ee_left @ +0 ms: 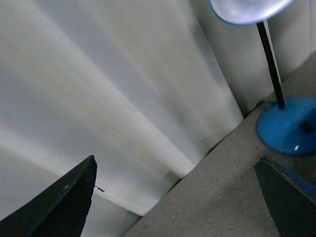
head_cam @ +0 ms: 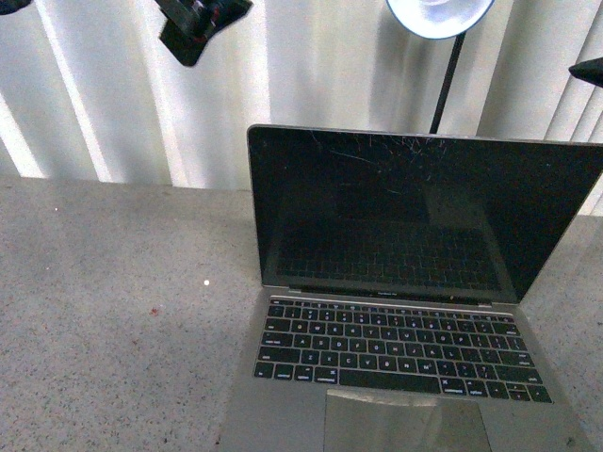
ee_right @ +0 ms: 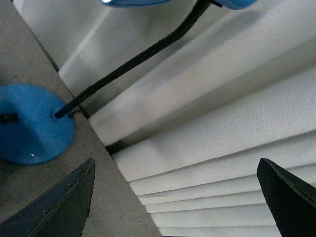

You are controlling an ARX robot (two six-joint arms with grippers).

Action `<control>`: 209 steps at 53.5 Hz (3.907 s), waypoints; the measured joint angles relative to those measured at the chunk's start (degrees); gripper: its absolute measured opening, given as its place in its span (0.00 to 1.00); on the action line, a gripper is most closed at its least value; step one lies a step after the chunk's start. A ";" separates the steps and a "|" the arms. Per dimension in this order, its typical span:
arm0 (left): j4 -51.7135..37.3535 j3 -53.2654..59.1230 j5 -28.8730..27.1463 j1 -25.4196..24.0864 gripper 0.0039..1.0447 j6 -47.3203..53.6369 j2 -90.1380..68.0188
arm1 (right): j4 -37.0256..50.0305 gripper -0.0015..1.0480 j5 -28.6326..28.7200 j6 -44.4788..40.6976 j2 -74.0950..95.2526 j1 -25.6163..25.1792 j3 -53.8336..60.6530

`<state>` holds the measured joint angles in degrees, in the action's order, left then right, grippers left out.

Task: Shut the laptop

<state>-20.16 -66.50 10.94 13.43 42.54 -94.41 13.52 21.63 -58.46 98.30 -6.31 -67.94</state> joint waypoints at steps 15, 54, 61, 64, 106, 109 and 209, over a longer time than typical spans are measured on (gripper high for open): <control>17.86 -15.61 -1.51 2.71 0.94 36.33 -12.26 | -20.41 0.93 1.97 -25.53 7.48 1.99 -14.88; 33.20 -30.80 -6.97 5.01 0.22 42.47 -20.00 | -40.72 0.09 -0.11 -40.98 13.22 6.21 -24.98; 34.91 -32.46 -6.97 5.35 0.03 43.30 -20.76 | -44.78 0.03 -1.22 -41.66 14.32 6.36 -26.99; 35.80 -33.35 -6.93 5.53 0.03 43.95 -21.14 | -46.62 0.03 -1.53 -41.64 14.58 6.34 -27.82; 44.19 -35.30 -9.92 7.65 0.03 51.98 -23.26 | -59.65 0.03 -4.61 -40.74 15.93 5.46 -30.84; 45.13 -35.30 -10.12 7.69 0.03 52.04 -23.32 | -60.37 0.03 -4.70 -40.72 16.09 5.31 -30.84; 52.85 -21.07 -11.15 15.37 0.03 49.09 -19.15 | -65.02 0.03 -3.41 -32.15 11.91 8.90 -14.86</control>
<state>32.69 -87.57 -0.21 28.80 91.64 -113.56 -51.51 18.22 -90.61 110.21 2.59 -82.81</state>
